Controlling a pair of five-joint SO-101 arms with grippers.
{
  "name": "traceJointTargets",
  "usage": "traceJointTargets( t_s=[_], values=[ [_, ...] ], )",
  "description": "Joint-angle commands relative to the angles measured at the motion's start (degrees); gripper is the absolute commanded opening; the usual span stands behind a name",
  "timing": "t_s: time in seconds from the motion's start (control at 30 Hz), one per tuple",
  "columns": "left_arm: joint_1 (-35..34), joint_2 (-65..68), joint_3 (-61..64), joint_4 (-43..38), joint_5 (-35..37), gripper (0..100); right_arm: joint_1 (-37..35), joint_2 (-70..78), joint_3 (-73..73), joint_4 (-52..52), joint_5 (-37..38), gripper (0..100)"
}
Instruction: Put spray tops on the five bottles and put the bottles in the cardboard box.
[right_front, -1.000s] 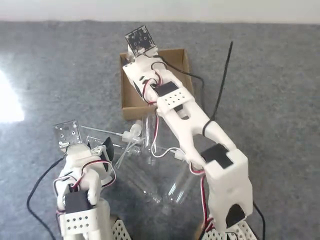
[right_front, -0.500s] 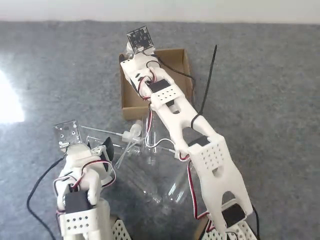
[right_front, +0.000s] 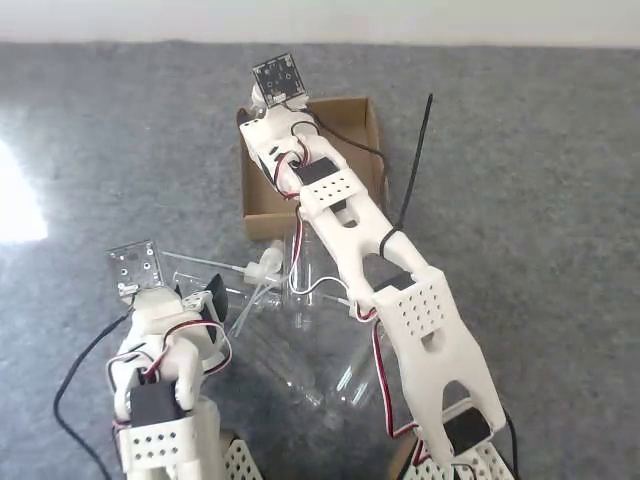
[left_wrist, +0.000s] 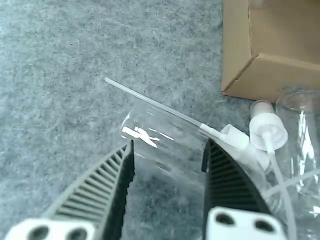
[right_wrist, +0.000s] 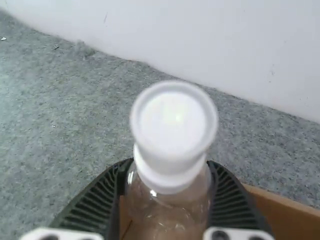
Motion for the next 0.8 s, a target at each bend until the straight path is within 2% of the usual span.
traceJointTargets(
  t_s=[0.0, 0.2, 0.77],
  values=[
    [0.0, -0.62, -0.48, 0.18, 0.7, 21, 0.75, 1.01, -3.16, 0.92, -0.44, 11.3],
    [0.0, -0.62, -0.48, 0.18, 0.7, 21, 0.04, 1.54, -3.16, 4.79, 4.13, 11.3],
    [0.0, -0.62, -0.48, 0.18, 0.7, 21, -0.57, 1.54, -3.25, 9.36, 4.4, 13.0]
  ],
)
